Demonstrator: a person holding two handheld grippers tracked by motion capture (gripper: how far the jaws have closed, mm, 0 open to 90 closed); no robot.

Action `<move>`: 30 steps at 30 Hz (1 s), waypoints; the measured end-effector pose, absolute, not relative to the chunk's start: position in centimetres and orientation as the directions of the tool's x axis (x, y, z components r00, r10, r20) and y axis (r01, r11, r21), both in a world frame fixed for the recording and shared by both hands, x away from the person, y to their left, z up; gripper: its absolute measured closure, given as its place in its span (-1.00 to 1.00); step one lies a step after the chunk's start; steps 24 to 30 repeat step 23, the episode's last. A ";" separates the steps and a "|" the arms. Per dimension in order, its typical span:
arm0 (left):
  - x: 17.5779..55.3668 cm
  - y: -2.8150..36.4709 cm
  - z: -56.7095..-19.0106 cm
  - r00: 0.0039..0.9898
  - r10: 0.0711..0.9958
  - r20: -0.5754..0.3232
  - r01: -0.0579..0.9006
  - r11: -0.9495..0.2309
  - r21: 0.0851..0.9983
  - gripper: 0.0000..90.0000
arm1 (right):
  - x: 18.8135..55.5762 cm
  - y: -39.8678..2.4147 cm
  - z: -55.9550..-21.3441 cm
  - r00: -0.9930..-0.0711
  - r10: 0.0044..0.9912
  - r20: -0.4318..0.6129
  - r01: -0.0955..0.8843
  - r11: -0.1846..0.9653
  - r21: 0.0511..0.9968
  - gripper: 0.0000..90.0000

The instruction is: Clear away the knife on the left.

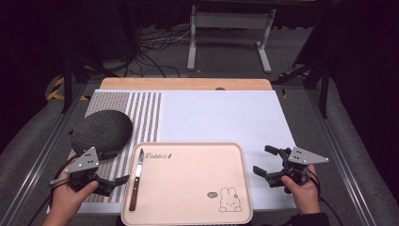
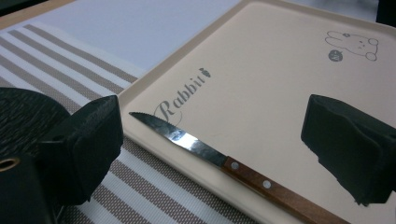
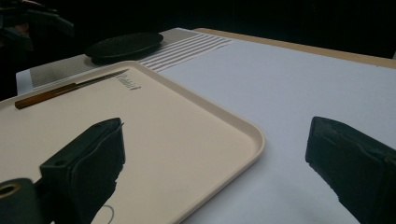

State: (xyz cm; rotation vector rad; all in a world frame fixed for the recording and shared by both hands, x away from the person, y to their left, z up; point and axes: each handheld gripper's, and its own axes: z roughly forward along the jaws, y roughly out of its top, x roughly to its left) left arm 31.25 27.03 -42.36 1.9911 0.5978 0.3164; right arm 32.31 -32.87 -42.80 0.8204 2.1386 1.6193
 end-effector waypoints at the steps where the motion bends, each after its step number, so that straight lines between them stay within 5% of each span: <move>1: 31.1 27.5 -42.6 0.840 0.541 -0.043 0.278 -0.361 0.890 -0.86 | 32.3 -32.9 -42.8 -0.776 0.626 0.076 0.243 0.185 0.952 -0.87; 14: 31.6 31.9 -45.5 0.791 0.608 -0.065 0.276 -0.260 0.925 -0.86 | 32.4 -33.1 -42.9 -0.768 0.637 0.068 0.239 0.187 0.953 -0.88; 30: 31.5 32.1 -45.3 0.804 0.592 -0.060 0.253 -0.249 0.935 -0.87 | 32.4 -33.2 -43.3 -0.759 0.648 0.070 0.243 0.181 0.953 -0.88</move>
